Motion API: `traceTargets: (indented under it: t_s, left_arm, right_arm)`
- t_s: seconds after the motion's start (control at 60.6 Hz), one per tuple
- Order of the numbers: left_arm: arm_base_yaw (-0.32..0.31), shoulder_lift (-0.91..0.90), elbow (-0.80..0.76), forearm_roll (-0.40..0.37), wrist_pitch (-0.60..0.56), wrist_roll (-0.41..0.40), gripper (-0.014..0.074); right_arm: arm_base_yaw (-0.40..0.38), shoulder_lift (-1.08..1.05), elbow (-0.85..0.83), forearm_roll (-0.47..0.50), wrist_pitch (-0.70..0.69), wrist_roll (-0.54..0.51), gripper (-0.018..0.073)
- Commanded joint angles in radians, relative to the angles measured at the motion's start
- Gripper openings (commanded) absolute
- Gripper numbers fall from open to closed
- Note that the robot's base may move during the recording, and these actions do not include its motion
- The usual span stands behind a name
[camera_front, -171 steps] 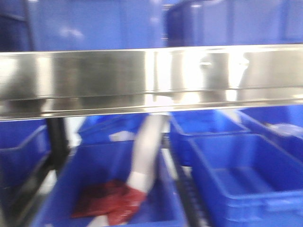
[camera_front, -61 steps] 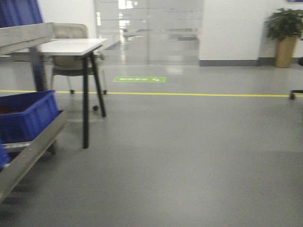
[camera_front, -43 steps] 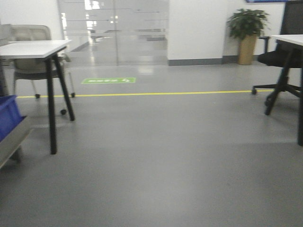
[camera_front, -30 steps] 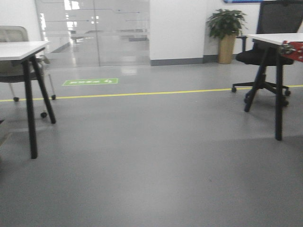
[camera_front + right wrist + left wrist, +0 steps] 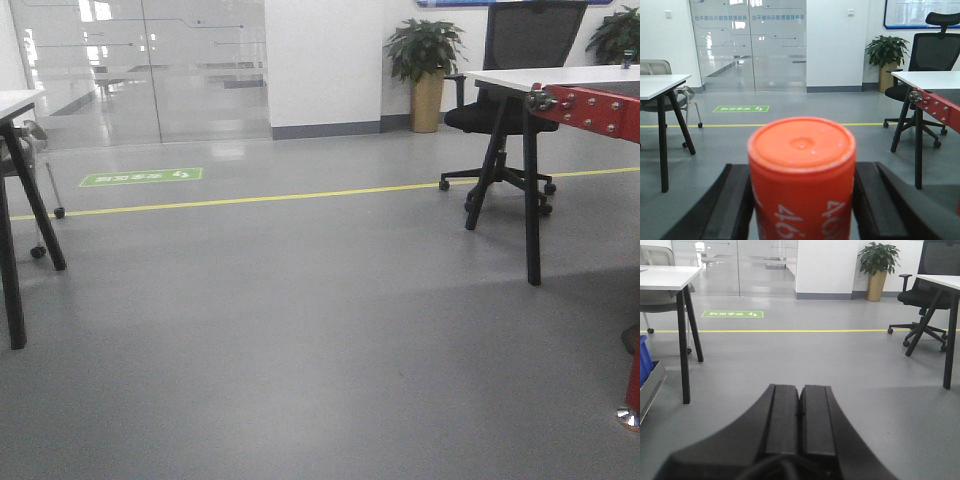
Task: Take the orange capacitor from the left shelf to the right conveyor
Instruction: 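Drive the base away from the shelf holding the capacitor in the right gripper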
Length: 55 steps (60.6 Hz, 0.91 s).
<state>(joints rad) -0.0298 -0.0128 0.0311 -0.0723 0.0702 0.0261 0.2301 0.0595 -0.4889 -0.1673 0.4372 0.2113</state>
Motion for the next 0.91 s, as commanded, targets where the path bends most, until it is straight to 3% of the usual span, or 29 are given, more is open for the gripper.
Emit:
traceTargets:
  t_s: [0.0, 0.891]
  left_arm:
    - [-0.002, -0.011, -0.005, -0.002, -0.087, -0.002, -0.0127]
    - [-0.002, -0.011, -0.005, -0.002, -0.087, -0.002, -0.0127]
  right_arm:
    - [-0.004, 0.014, -0.028, -0.006, -0.092, -0.003, 0.0066]
    - [-0.004, 0.014, -0.028, -0.006, -0.092, -0.003, 0.0066]
